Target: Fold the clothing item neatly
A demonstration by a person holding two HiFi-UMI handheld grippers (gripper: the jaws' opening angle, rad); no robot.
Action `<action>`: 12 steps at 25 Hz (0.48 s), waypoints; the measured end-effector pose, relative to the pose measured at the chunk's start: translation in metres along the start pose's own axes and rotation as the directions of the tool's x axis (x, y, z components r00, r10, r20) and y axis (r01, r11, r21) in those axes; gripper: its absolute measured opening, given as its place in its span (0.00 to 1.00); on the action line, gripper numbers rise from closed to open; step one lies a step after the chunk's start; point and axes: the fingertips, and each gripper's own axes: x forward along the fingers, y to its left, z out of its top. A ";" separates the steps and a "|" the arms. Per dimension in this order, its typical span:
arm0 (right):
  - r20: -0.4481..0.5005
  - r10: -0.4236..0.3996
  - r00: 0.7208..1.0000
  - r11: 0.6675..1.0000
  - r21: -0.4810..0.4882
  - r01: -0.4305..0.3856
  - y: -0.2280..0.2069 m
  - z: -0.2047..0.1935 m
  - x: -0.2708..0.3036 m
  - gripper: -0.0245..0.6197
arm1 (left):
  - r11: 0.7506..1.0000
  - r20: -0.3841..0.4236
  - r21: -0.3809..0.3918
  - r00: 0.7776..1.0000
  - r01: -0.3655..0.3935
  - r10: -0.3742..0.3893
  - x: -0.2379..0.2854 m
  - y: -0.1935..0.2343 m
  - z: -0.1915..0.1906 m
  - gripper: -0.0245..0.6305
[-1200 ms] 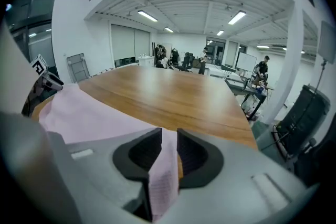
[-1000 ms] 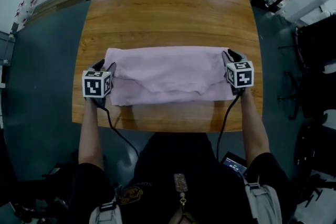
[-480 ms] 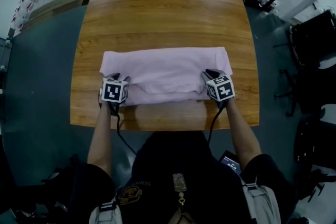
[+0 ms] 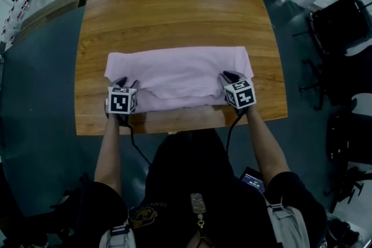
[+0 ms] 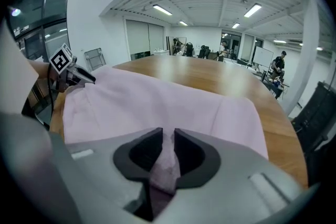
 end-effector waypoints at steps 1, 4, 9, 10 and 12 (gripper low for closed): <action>0.008 -0.010 1.000 1.000 -0.008 0.010 0.000 0.000 -0.001 0.15 | 1.000 0.010 0.001 1.000 0.000 0.000 -0.002 -0.001 -0.001 0.34; 0.011 -0.023 1.000 1.000 -0.012 0.023 -0.002 0.000 0.000 0.15 | 1.000 0.027 0.008 1.000 -0.012 0.012 -0.003 -0.004 -0.001 0.34; 0.001 0.027 1.000 0.999 0.029 -0.027 -0.005 0.012 -0.003 0.15 | 0.999 0.051 0.029 0.998 -0.041 0.040 -0.008 -0.004 0.012 0.34; 0.033 0.031 0.999 0.999 0.033 -0.032 -0.003 0.022 -0.010 0.15 | 0.999 0.071 0.021 0.996 -0.049 0.047 -0.013 -0.003 0.018 0.34; 0.122 0.038 0.992 0.999 0.026 -0.042 0.004 0.047 -0.028 0.15 | 0.997 0.124 -0.004 0.990 -0.073 0.073 -0.030 -0.001 0.030 0.33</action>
